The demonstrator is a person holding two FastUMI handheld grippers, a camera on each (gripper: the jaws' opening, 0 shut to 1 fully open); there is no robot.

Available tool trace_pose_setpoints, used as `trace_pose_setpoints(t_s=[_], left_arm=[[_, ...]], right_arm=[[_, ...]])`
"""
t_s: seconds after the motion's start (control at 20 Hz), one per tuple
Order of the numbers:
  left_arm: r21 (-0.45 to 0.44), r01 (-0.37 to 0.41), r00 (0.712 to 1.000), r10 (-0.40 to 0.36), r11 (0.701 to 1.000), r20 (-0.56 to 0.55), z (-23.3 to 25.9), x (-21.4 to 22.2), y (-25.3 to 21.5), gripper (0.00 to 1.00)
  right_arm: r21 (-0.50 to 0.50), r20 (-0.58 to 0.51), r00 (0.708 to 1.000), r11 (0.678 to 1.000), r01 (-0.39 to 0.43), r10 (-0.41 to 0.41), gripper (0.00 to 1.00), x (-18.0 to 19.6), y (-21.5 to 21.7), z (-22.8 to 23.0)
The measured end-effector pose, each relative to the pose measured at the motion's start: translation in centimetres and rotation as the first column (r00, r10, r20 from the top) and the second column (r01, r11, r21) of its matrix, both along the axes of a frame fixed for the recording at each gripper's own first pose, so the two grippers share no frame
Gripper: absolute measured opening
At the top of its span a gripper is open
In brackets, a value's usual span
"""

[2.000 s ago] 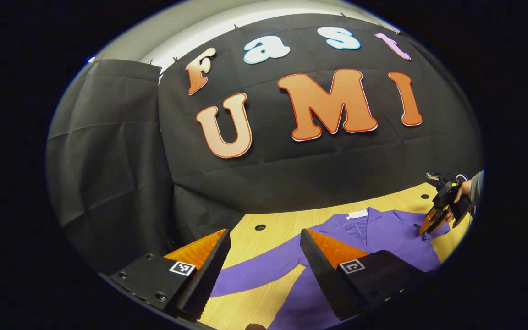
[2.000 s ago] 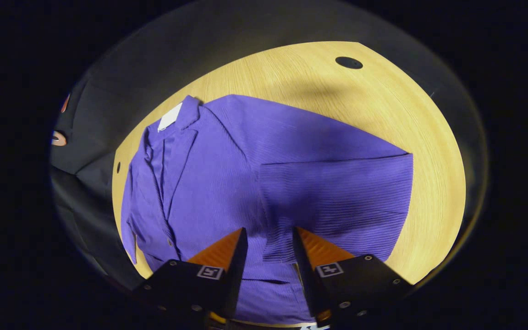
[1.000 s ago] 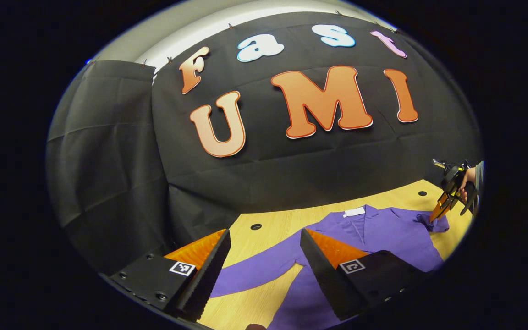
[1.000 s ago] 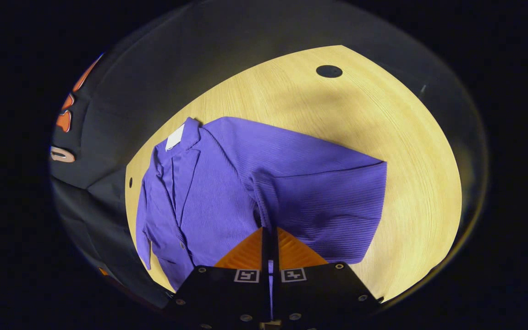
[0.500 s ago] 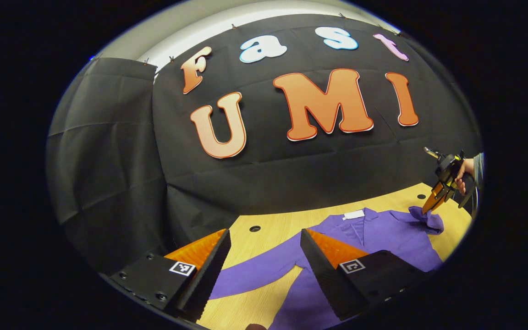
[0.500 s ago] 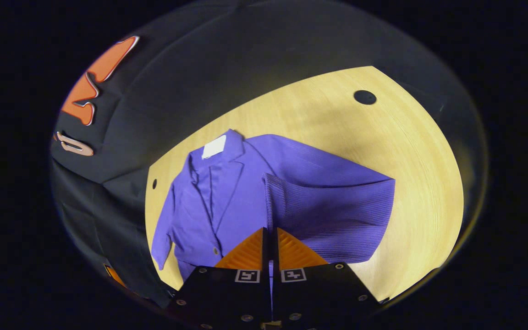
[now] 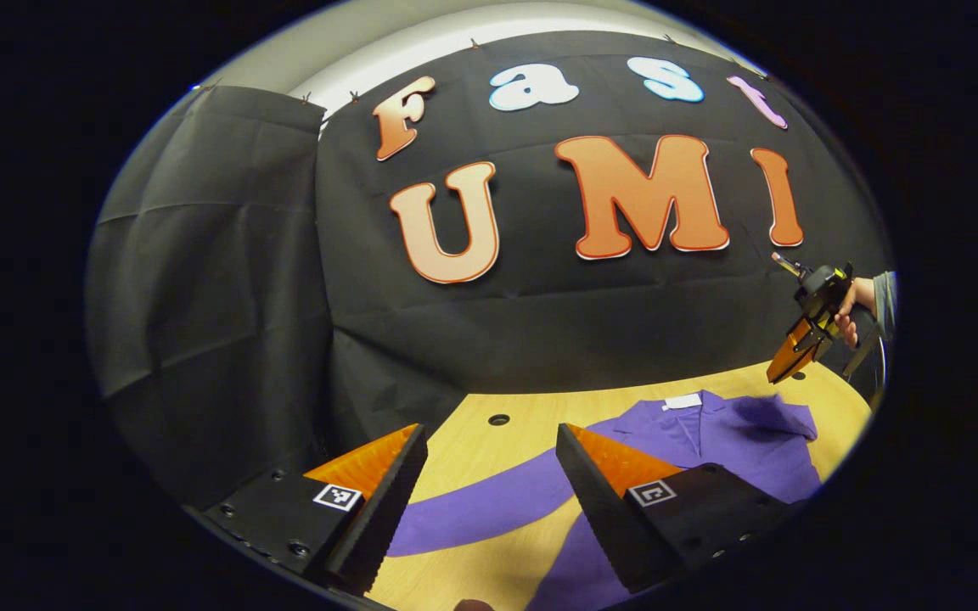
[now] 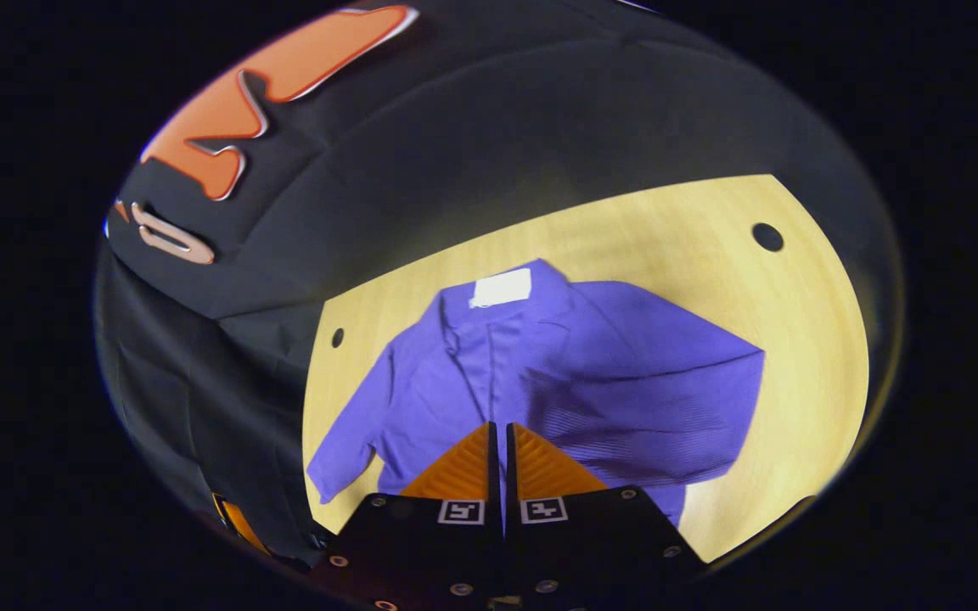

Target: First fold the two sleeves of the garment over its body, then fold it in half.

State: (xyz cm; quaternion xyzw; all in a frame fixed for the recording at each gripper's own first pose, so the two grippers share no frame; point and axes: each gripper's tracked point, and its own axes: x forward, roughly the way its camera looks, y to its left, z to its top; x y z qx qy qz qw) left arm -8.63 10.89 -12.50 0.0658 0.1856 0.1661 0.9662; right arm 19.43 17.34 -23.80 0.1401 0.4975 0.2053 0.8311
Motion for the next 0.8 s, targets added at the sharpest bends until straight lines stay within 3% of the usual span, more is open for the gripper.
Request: trace_pose_setpoints(t_s=[0.2, 0.45, 0.55, 0.65, 0.7, 0.8], left_arm=[[-0.009, -0.032, 0.999, 0.032, 0.999, 0.011, 0.0, -0.7, 2.7, 0.98], [-0.025, -0.030, 0.999, 0.029, 0.999, -0.015, -1.3, -0.2, 4.3, 0.98], [-0.031, -0.024, 0.999, 0.022, 0.999, -0.034, -2.2, 0.6, 5.1, 0.98], [-0.069, -0.036, 0.996, 0.030, 0.997, -0.080, -3.8, 1.3, 6.4, 0.98], [-0.094, -0.049, 0.994, 0.039, 0.994, -0.104, -4.6, 1.6, 7.2, 0.98], [-0.146, -0.092, 0.984, 0.068, 0.985, -0.166, -6.9, 2.0, 9.3, 0.98]], right_arm=[[-0.039, -0.001, 0.999, 0.998, -0.054, 0.054, 0.01, -0.7, 3.8, -0.1], [-0.054, 0.052, 0.998, 0.998, -0.024, 0.027, 0.02, -0.9, 3.9, 0.7], [-0.026, 0.097, 0.995, 1.000, -0.010, 0.012, 0.10, -1.6, 3.4, 1.9], [0.006, 0.161, 0.987, 1.000, -0.004, 0.003, 0.25, -2.3, 3.1, 4.2], [0.006, 0.202, 0.979, 1.000, 0.004, -0.005, 0.37, -2.5, 2.8, 5.2], [0.016, 0.280, 0.960, 1.000, 0.018, -0.021, 0.44, -3.3, 2.1, 7.5]])
